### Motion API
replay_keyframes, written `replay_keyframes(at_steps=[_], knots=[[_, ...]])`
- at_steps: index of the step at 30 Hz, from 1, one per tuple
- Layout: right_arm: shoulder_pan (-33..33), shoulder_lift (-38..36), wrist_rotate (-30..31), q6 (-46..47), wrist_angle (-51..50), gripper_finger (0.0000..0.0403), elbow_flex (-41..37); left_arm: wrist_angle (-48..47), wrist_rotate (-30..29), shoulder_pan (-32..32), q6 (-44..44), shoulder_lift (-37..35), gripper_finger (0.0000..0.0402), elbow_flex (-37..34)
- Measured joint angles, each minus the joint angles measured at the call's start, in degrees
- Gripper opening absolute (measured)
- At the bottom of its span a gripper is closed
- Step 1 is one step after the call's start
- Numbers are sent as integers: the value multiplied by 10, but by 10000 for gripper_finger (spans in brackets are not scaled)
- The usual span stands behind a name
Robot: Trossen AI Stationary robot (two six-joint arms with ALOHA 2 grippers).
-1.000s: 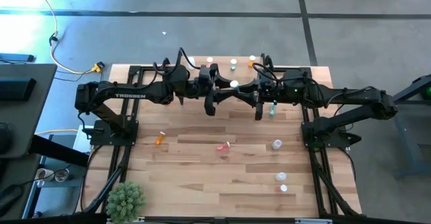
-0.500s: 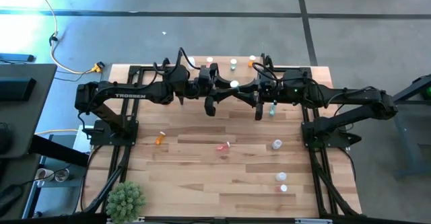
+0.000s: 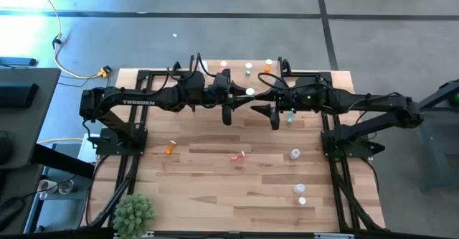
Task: Pick and place medicine bottles onto shelf by color
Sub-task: Put the right blue pill bottle on the shelf aligned with the other blue pill bottle
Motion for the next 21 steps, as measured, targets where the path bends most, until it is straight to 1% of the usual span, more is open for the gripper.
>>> replay_keyframes(at_steps=[5,7,11,14,16,21], knots=[[-40,-9,1,-3,-101,205,0,-57,-38,0,37,0,88,0],[-60,-13,1,-4,-123,206,0,-79,-57,0,50,0,88,0],[-96,-24,1,-7,-124,206,0,-112,-80,0,67,0,88,0],[-116,-33,-5,-28,-102,206,0,-132,-95,2,72,0,88,0],[-128,-36,-20,-42,-71,207,0,-140,-100,6,73,0,88,0],[-153,-30,-86,-64,31,207,0,-141,-104,21,73,12,88,0]])
